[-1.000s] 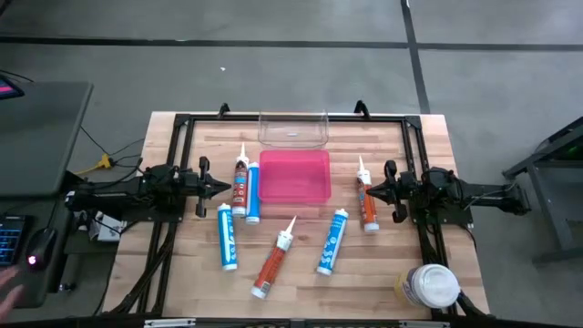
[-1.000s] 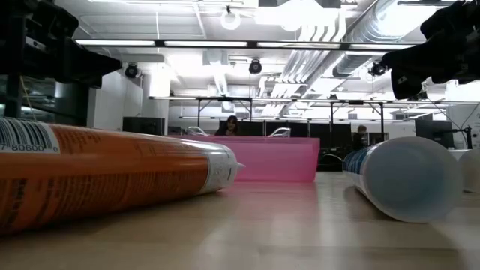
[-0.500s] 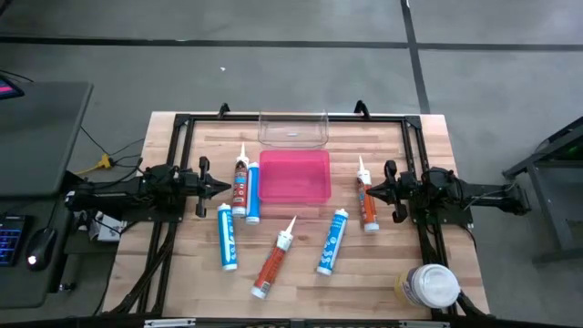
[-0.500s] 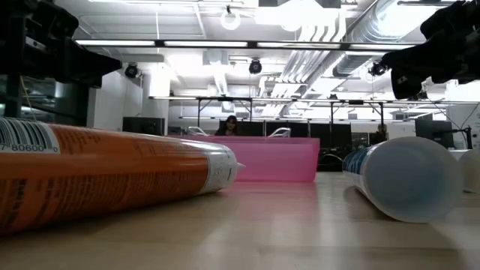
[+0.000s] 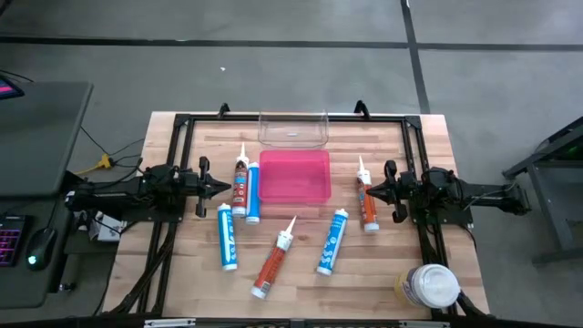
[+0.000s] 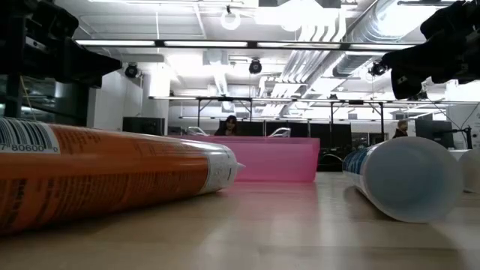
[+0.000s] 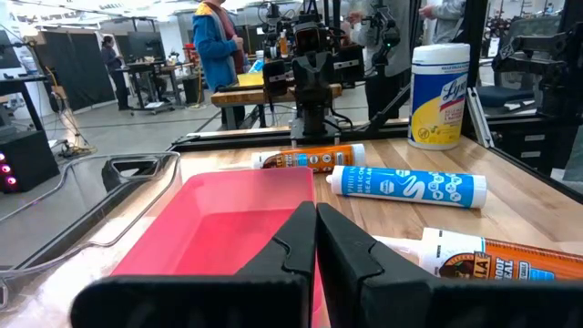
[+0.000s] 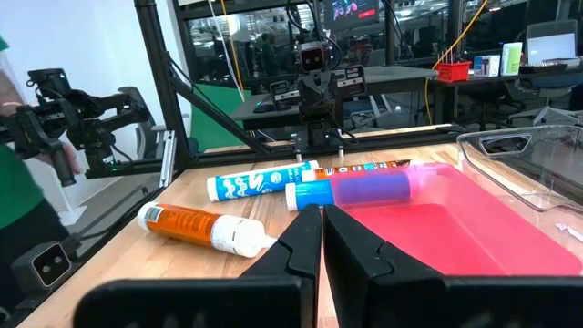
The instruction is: Pick & place silicon tubes, Sealant and Lysol wipes
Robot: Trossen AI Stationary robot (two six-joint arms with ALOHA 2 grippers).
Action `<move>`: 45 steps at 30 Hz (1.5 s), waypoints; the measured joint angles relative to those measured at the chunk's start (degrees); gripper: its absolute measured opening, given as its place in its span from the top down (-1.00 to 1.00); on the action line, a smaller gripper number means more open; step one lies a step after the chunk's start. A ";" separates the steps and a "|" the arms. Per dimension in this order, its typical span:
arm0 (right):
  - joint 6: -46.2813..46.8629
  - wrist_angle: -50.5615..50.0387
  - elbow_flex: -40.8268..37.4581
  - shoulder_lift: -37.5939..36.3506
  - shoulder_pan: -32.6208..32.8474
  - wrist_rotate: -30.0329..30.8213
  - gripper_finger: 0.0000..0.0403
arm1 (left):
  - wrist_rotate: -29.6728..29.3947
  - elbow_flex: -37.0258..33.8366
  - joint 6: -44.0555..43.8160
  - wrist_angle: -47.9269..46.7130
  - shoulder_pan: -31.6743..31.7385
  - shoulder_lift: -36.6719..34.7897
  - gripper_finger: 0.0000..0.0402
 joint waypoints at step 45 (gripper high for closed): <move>0.00 0.01 0.00 0.00 0.01 0.00 0.94 | -1.32 -0.01 -13.55 0.09 0.00 0.02 0.97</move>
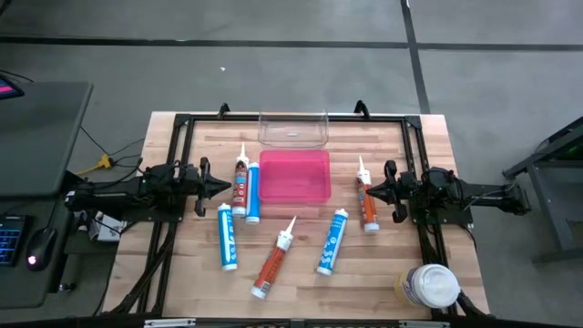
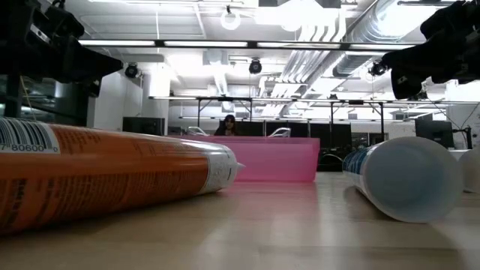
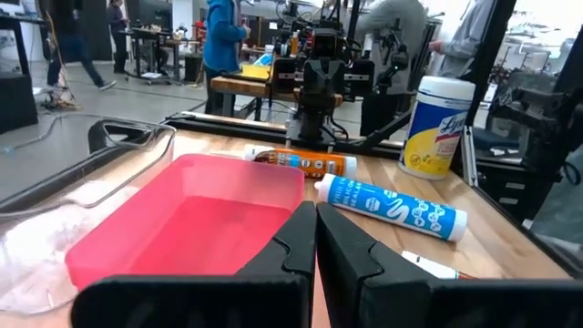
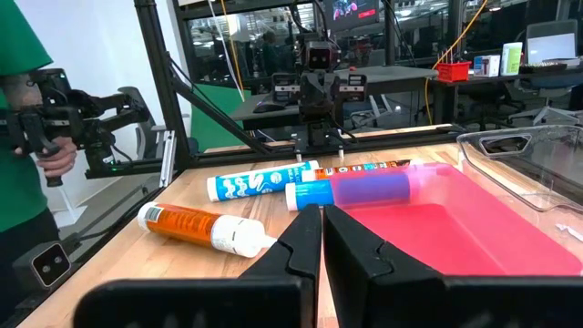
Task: Pick & place silicon tubes, Sealant and Lysol wipes
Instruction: Put the top left orange sealant into the transparent bin
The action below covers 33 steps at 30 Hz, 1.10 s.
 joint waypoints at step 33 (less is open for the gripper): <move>0.01 0.02 -0.01 0.02 -0.02 0.02 0.94 | -33.15 21.94 -52.54 -24.48 0.02 22.83 0.97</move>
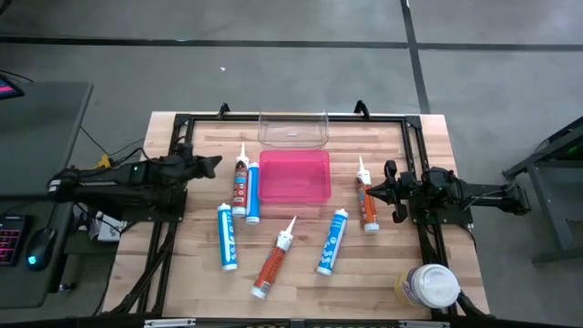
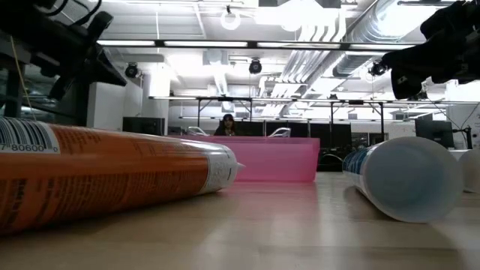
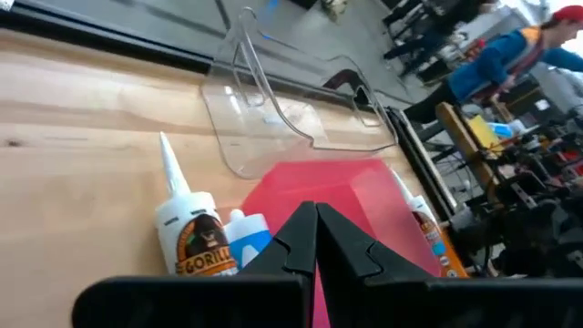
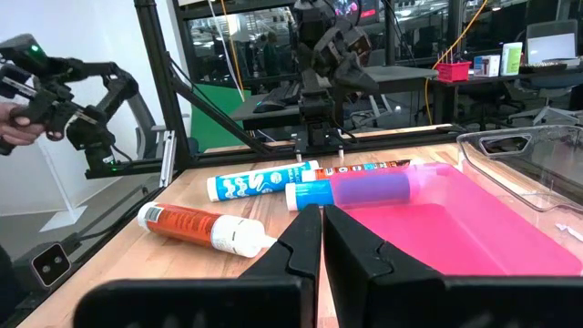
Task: Pick & place silicon tubes, Sealant and Lysol wipes
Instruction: Put the top left orange sealant into the transparent bin
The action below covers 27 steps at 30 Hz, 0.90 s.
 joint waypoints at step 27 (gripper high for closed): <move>-0.01 0.00 0.02 0.00 0.00 -0.01 0.94 | 23.61 25.14 -7.04 -23.89 7.63 42.03 0.03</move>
